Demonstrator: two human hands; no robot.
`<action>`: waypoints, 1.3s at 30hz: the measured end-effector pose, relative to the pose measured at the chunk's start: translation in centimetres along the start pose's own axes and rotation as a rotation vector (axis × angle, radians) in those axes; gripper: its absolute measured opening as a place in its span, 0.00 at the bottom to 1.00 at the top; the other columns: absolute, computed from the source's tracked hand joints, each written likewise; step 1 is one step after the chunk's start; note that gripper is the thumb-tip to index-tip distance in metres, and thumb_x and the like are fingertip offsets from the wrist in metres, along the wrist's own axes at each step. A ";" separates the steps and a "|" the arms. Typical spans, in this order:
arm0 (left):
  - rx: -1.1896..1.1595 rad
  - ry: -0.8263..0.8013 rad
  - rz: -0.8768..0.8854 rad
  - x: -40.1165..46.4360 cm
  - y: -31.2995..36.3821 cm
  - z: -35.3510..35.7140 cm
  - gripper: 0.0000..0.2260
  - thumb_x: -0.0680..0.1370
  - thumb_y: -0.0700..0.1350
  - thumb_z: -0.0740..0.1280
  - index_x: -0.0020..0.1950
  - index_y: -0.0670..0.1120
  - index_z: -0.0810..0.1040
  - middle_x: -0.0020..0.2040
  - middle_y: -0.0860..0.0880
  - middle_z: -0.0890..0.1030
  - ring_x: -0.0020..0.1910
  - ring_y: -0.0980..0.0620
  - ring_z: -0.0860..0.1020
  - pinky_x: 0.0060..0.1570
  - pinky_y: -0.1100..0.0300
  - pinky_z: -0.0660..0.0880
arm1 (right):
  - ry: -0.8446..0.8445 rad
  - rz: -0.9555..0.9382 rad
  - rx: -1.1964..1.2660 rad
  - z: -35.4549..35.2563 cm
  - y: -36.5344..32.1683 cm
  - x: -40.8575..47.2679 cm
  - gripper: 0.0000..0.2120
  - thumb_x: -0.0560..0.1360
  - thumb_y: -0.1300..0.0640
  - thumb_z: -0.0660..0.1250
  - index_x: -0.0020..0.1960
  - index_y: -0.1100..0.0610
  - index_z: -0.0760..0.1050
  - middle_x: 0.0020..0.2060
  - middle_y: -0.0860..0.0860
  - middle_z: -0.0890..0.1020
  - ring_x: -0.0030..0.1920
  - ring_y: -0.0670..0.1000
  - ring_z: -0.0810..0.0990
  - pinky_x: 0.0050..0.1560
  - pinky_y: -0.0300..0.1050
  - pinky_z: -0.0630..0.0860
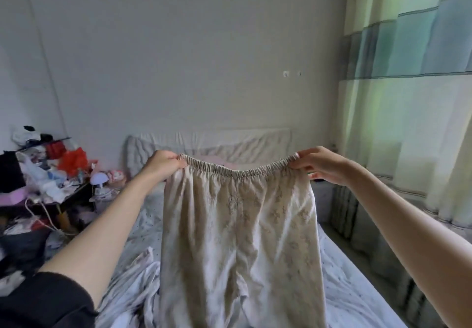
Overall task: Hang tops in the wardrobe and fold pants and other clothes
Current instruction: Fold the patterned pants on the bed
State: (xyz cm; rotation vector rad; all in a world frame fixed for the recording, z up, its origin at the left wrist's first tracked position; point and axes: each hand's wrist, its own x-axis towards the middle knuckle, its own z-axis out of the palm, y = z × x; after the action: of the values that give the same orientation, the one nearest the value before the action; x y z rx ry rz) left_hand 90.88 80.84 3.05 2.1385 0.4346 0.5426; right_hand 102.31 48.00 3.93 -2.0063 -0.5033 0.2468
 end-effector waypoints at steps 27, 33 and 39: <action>-0.007 -0.286 0.060 -15.2 -8.7 16.0 0.06 0.73 0.39 0.67 0.39 0.49 0.80 0.36 0.56 0.80 0.39 0.58 0.77 0.39 0.69 0.70 | -0.112 0.126 0.200 16.9 12.7 -8.2 0.08 0.75 0.58 0.66 0.46 0.61 0.82 0.36 0.50 0.77 0.36 0.43 0.73 0.37 0.34 0.67; -0.277 -0.195 0.056 -16.1 -9.4 16.8 0.10 0.77 0.40 0.67 0.53 0.54 0.73 0.42 0.53 0.82 0.40 0.56 0.79 0.41 0.66 0.71 | -0.076 0.097 0.205 16.9 13.3 -8.8 0.11 0.75 0.60 0.66 0.39 0.68 0.76 0.35 0.55 0.67 0.37 0.49 0.66 0.40 0.43 0.63; -0.143 -0.265 0.221 -15.4 -9.7 15.8 0.08 0.75 0.39 0.69 0.41 0.52 0.80 0.38 0.54 0.81 0.37 0.63 0.76 0.38 0.74 0.68 | -0.041 0.080 0.195 16.3 13.1 -8.3 0.10 0.74 0.59 0.69 0.40 0.66 0.80 0.31 0.52 0.74 0.31 0.43 0.69 0.30 0.30 0.65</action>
State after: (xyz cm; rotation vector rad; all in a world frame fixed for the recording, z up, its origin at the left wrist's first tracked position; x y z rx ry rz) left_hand 85.08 68.33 -16.70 2.0947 0.0111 0.3914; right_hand 91.86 51.92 -15.62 -1.8359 -0.4091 0.3729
